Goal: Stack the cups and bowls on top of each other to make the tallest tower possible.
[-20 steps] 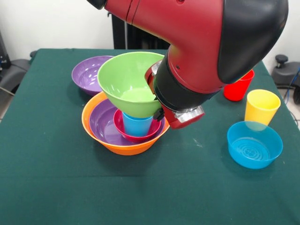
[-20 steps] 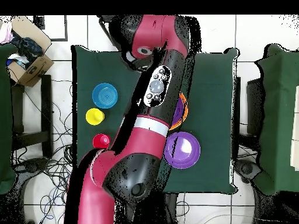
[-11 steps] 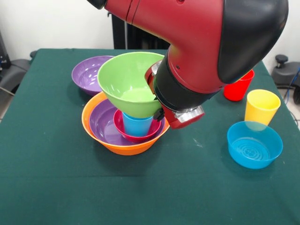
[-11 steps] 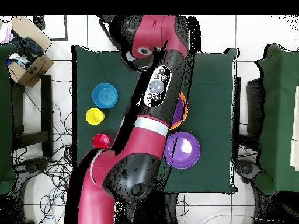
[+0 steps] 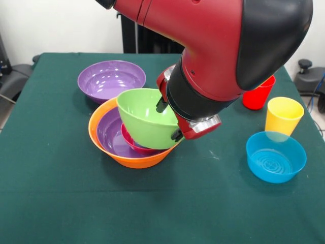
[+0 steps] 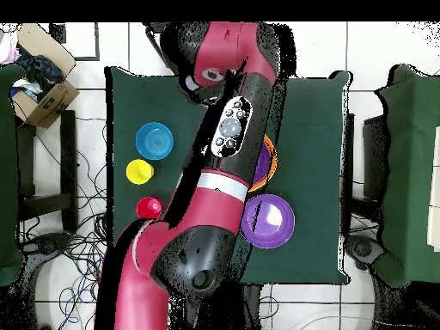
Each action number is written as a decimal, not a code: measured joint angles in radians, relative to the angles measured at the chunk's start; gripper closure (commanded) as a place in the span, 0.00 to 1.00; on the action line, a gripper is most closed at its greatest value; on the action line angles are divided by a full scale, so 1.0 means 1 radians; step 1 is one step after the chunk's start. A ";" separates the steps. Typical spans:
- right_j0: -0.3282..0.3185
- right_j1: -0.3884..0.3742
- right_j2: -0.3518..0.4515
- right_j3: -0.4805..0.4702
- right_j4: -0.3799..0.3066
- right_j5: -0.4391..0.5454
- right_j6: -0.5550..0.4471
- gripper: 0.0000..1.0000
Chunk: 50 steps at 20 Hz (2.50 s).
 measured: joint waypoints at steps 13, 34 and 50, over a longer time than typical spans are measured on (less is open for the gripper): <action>0.000 0.000 -0.002 0.000 0.000 0.000 0.000 0.00; 0.011 -0.003 -0.002 0.000 0.000 -0.047 0.000 1.00; 0.039 -0.019 0.000 0.001 0.000 -0.082 0.000 1.00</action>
